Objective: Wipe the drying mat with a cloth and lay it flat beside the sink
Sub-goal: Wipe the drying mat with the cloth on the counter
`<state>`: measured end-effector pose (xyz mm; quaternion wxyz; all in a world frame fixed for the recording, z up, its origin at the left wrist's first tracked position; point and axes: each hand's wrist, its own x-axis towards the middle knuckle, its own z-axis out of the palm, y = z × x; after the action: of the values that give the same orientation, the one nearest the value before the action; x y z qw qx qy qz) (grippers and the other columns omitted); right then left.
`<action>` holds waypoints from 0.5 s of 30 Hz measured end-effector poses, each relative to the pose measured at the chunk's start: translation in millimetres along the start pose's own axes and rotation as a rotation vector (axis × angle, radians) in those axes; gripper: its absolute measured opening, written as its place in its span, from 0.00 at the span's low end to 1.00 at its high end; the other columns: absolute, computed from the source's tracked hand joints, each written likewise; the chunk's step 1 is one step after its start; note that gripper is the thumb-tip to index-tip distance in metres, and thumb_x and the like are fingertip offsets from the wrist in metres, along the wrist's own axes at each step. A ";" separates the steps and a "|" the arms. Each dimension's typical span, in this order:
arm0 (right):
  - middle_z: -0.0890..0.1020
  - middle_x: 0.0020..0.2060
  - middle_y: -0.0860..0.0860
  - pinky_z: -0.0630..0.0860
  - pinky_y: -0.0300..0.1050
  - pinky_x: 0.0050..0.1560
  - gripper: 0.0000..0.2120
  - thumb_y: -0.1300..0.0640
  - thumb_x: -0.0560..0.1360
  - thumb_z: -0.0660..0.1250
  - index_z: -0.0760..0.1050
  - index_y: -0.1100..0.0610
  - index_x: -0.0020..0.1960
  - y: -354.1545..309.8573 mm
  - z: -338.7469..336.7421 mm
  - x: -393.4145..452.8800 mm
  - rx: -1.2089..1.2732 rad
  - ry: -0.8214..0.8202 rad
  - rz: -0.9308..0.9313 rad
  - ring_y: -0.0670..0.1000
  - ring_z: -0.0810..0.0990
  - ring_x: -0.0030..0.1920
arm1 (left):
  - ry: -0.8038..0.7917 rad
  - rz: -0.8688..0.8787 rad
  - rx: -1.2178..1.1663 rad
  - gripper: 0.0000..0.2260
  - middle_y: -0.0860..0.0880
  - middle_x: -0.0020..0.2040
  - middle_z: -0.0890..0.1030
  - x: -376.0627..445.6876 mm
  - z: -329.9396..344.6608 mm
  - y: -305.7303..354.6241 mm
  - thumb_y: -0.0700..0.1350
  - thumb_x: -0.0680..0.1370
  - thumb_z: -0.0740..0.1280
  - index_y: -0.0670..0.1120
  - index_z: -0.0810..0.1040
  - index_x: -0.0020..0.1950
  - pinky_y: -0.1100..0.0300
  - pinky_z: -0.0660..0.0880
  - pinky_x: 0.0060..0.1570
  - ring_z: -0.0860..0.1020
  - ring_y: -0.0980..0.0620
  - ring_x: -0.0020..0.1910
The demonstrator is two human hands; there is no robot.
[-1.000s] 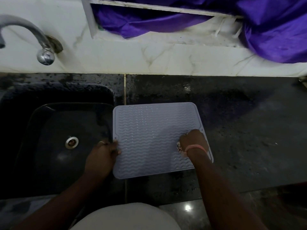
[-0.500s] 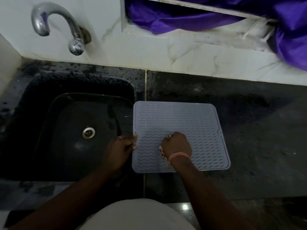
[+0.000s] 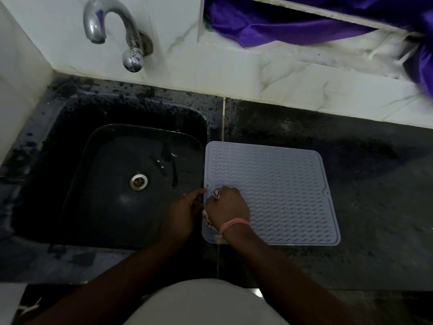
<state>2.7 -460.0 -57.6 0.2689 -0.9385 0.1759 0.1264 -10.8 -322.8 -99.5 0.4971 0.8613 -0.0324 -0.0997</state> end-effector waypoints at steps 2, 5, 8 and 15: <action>0.79 0.45 0.53 0.79 0.48 0.47 0.19 0.42 0.74 0.56 0.77 0.55 0.47 -1.7 3.1 -1.2 0.014 -0.023 -0.039 0.53 0.80 0.44 | 0.009 0.019 0.002 0.20 0.57 0.58 0.83 -1.5 -1.6 2.7 0.41 0.77 0.69 0.59 0.77 0.66 0.60 0.77 0.57 0.80 0.62 0.54; 0.82 0.40 0.52 0.77 0.45 0.43 0.14 0.46 0.76 0.62 0.79 0.55 0.42 5.8 -7.1 5.6 0.193 -0.144 -0.069 0.51 0.81 0.40 | 0.035 0.028 -0.007 0.21 0.54 0.56 0.82 1.1 -0.3 3.2 0.35 0.77 0.68 0.57 0.76 0.64 0.67 0.74 0.56 0.77 0.64 0.53; 0.86 0.41 0.49 0.81 0.44 0.49 0.07 0.53 0.75 0.70 0.85 0.55 0.47 22.2 -26.2 11.0 0.448 -0.263 -0.002 0.47 0.84 0.44 | -0.011 0.006 0.002 0.21 0.57 0.56 0.82 1.9 0.4 -2.7 0.38 0.79 0.68 0.60 0.76 0.66 0.66 0.75 0.56 0.79 0.63 0.54; 0.86 0.37 0.55 0.80 0.41 0.42 0.05 0.59 0.75 0.73 0.85 0.60 0.43 87.5 -82.4 3.5 0.756 -0.021 0.165 0.46 0.84 0.37 | -0.054 0.005 0.223 0.21 0.54 0.63 0.78 -0.5 -4.1 9.8 0.46 0.79 0.68 0.59 0.74 0.71 0.58 0.73 0.57 0.76 0.55 0.59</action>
<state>-17.2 -575.6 -31.2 0.5864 -0.7547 0.2822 0.0835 -10.0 -324.1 -89.0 0.3973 0.9082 -0.0589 -0.1173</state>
